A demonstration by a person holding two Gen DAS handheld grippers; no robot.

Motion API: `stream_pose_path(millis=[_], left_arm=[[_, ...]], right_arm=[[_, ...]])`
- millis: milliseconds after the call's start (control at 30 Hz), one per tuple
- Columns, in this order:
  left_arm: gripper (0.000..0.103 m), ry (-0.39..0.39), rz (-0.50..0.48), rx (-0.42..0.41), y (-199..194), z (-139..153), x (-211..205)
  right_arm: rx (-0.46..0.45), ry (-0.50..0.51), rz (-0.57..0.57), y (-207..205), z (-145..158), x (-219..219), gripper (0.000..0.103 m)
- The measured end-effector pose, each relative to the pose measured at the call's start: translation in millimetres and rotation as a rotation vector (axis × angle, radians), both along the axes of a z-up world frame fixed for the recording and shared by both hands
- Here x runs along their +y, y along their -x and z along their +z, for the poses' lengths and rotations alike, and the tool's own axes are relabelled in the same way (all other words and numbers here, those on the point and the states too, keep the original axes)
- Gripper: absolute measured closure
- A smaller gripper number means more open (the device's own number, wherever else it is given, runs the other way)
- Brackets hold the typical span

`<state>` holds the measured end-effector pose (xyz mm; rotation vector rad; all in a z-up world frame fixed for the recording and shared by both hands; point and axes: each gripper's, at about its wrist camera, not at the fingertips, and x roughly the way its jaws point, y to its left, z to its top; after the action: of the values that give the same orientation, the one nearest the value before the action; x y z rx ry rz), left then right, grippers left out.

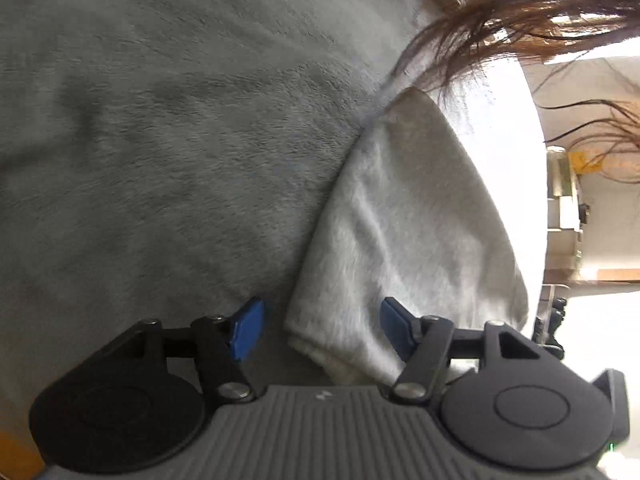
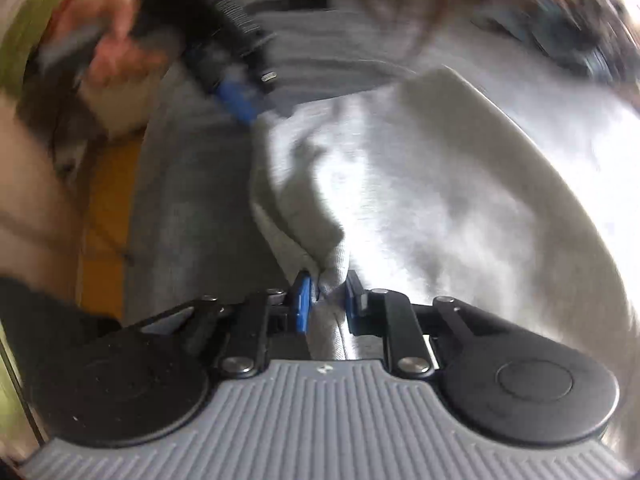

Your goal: Fold clothes

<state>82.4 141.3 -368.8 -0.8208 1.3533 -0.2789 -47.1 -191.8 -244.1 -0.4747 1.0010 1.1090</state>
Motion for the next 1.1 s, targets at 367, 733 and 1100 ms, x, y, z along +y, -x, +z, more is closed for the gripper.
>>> stream_pose_path(millis=[367,733,1100], left_arm=[[0.038,0.095,-0.049,0.046,-21.8,-18.2,-5.4],[0.038,0.116,-0.093,0.056,-35.9,-22.3,-14.4],[0.038,0.135,-0.091,0.083,-45.2,-27.8,-17.6]], right_arm=[[0.305,-0.120,-0.447,-39.1,-41.3,-25.3,0.086],[-0.176,0.070,-0.432,7.4,-14.5,-1.5,0.063],[-0.474,0.210,-0.216,35.2,-20.7,13.2,0.101]])
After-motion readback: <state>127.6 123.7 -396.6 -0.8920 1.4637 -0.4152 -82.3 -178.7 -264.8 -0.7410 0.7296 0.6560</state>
